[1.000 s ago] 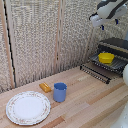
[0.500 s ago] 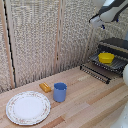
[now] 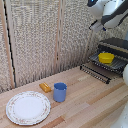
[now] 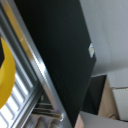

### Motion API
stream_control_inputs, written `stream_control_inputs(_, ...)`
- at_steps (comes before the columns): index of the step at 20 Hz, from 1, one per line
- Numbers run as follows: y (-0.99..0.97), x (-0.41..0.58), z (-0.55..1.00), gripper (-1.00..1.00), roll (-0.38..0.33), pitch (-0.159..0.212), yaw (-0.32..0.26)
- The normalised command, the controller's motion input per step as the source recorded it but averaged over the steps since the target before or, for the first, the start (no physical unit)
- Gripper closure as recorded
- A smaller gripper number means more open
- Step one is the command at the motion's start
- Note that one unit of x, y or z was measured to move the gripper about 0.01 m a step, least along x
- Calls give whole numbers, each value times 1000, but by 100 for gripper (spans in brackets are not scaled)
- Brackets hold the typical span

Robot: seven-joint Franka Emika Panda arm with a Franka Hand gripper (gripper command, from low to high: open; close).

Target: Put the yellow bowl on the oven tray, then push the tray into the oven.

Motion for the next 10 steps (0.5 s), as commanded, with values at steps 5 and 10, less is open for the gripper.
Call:
stream_control_inputs(5,470,-2,-249,-100,-294,215,61)
stream_control_inputs(10,473,0,-306,-100,-290,213,66)
